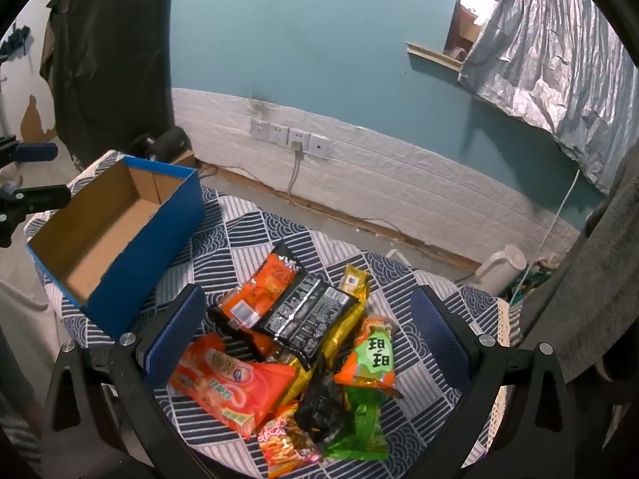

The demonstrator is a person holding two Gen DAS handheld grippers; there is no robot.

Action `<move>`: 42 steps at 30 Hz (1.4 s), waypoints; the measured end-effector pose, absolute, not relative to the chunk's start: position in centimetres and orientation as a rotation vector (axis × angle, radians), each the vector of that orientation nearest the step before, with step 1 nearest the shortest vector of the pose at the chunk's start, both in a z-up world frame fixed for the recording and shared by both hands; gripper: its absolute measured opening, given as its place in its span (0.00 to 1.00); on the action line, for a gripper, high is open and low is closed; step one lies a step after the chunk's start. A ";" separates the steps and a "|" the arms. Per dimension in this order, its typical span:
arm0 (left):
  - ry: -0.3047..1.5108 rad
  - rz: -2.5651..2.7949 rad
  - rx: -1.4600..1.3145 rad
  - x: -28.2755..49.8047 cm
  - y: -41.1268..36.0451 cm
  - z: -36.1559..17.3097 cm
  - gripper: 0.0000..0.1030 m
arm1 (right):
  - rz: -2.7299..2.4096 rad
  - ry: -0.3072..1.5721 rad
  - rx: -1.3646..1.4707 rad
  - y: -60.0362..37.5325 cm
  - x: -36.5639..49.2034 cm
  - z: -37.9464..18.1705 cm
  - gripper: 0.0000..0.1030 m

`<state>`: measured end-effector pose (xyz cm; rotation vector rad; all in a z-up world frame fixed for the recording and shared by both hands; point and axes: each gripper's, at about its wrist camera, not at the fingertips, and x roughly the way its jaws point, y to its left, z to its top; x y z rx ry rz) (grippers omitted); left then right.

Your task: Organize snacks

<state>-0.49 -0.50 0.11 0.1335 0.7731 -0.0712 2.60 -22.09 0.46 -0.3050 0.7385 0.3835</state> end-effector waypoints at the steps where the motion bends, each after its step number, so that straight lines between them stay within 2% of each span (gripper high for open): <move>1: 0.771 -0.072 0.135 -0.5 -0.5 0.2 0.88 | 0.383 0.739 -0.304 -22.1 2.6 0.5 0.97; 42: 0.813 -0.065 0.110 -0.3 0.1 -0.5 0.88 | 0.378 0.754 -0.302 -22.4 2.8 0.3 0.97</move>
